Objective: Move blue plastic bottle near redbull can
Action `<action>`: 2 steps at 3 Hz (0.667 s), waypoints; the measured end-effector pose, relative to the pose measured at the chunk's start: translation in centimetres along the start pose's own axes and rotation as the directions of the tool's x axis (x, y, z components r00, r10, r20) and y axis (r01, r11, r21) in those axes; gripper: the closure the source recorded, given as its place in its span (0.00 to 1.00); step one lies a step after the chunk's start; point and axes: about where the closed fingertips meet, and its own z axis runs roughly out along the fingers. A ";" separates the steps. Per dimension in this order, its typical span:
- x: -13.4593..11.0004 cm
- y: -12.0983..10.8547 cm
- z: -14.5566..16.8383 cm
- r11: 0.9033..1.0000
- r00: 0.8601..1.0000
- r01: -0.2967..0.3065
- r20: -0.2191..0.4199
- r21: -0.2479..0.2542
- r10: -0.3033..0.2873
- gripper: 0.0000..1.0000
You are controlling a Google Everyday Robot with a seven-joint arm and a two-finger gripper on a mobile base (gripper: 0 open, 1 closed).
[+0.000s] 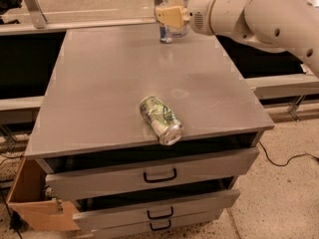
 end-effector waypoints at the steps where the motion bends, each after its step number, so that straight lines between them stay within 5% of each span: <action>1: 1.2 -4.4 -2.0 0.998 1.000 0.004 0.023 0.070 -0.006 1.00; 2: 2.8 -8.5 -3.1 0.993 0.999 0.007 0.047 0.116 -0.013 1.00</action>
Offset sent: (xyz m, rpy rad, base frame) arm 0.0612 -0.1515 -0.0224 0.0405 -0.1122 -0.1669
